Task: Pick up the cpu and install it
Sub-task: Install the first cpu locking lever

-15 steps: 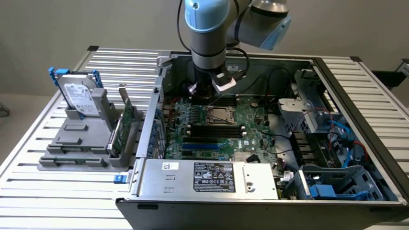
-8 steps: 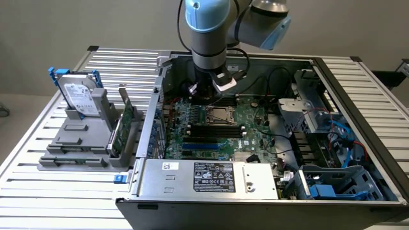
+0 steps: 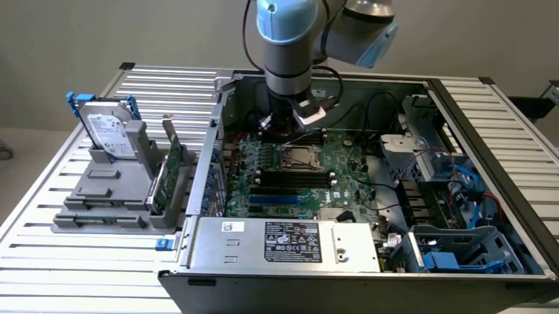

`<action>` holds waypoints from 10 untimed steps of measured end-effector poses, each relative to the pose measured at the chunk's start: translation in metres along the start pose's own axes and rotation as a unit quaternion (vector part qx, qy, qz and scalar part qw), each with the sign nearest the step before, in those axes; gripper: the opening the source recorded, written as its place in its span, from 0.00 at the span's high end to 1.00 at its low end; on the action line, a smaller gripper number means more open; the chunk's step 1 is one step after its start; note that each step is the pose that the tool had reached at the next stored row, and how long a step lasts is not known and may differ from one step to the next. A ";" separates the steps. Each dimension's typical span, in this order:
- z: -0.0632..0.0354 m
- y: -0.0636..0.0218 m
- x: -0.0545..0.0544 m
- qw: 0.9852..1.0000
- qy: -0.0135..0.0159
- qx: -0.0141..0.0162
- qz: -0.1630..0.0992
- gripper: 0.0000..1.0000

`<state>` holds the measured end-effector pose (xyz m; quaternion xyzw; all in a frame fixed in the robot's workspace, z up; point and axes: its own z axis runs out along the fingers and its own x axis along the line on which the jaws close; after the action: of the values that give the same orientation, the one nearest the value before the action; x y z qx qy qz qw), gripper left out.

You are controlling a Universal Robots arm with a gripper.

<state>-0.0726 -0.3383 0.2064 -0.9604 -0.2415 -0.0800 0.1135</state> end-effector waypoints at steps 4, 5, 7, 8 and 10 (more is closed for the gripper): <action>0.0007 0.0009 0.002 1.000 -0.001 0.000 -0.002 0.89; 0.0008 0.0011 0.003 1.000 -0.001 0.000 -0.002 0.89; 0.0012 0.0017 0.004 1.000 -0.001 0.000 -0.003 0.89; 0.0013 0.0020 0.004 1.000 -0.001 0.000 -0.003 0.89; 0.0016 0.0025 0.005 1.000 -0.001 0.000 -0.004 0.89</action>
<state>-0.0665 -0.3377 0.2056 -0.9596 -0.2454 -0.0792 0.1125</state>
